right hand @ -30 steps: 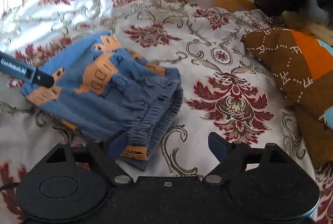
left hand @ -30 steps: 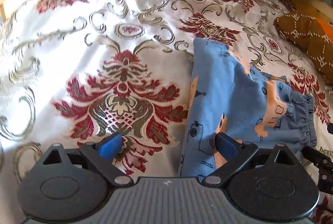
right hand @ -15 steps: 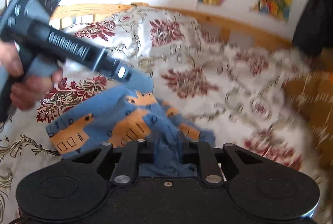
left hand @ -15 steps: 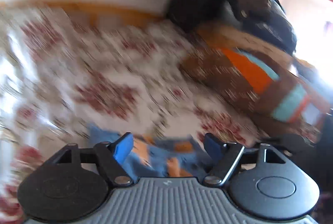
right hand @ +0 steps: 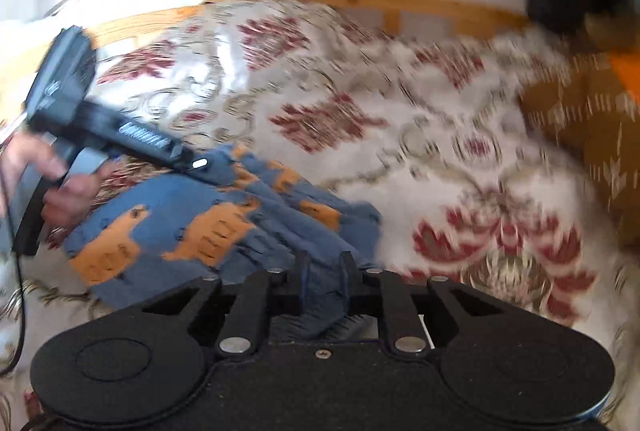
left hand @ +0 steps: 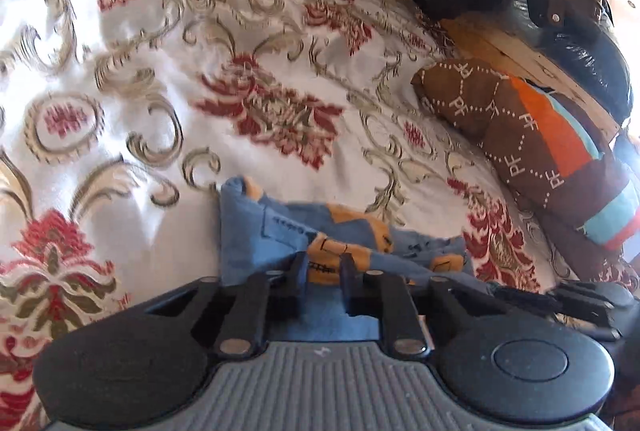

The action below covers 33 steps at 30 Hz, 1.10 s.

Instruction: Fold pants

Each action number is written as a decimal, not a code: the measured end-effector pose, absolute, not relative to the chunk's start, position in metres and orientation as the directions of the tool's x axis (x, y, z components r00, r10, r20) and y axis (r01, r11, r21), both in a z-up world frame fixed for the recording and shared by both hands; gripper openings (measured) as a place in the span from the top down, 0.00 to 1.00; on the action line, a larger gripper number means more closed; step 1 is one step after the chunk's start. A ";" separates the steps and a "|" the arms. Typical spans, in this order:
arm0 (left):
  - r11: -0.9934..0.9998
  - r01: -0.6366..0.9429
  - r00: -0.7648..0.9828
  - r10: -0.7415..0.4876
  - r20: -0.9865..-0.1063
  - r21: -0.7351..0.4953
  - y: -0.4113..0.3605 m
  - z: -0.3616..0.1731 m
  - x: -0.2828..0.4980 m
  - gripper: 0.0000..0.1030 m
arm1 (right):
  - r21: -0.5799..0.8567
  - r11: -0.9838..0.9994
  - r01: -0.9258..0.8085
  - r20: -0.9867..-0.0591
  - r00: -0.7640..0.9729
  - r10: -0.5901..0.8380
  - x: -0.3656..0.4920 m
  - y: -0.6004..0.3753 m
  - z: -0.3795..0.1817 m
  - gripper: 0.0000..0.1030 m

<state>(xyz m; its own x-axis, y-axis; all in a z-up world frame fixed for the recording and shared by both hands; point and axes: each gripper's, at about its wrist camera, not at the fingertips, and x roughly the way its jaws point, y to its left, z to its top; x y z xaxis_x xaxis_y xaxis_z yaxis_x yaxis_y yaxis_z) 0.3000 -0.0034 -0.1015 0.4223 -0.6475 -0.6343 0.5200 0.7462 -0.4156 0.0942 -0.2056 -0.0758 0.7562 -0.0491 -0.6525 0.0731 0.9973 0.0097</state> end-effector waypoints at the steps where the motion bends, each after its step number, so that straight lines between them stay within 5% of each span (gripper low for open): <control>1: 0.754 0.517 0.444 -0.640 -0.627 -0.405 -0.002 -0.095 0.295 0.58 | 0.006 0.999 0.043 -0.643 0.765 -0.029 0.092 -0.198 -0.070 0.83; 3: 0.753 0.530 0.471 -0.643 -0.604 -0.389 0.001 -0.082 0.284 0.43 | 0.002 1.000 -0.005 -0.655 0.756 0.005 0.091 -0.186 -0.065 0.83; 10: 0.793 0.568 0.480 -0.537 -0.694 -0.221 0.007 -0.079 0.252 0.43 | -0.012 1.000 -0.012 -0.721 0.693 -0.001 0.085 -0.176 -0.084 0.82; 17: 0.848 0.466 0.440 -0.470 -0.765 -0.253 0.020 -0.074 0.242 0.30 | 0.060 0.993 0.105 -0.638 0.769 -0.043 0.057 -0.173 -0.043 0.42; 22: 0.888 0.430 0.392 -0.346 -0.853 -0.163 0.027 -0.078 0.218 0.21 | 0.063 0.991 0.121 -0.622 0.781 -0.056 0.034 -0.156 -0.026 0.28; 33: 0.931 0.356 0.482 -0.257 -0.837 -0.081 0.049 -0.042 0.169 0.05 | 0.073 0.987 0.140 -0.655 0.753 -0.058 0.003 -0.131 -0.019 0.01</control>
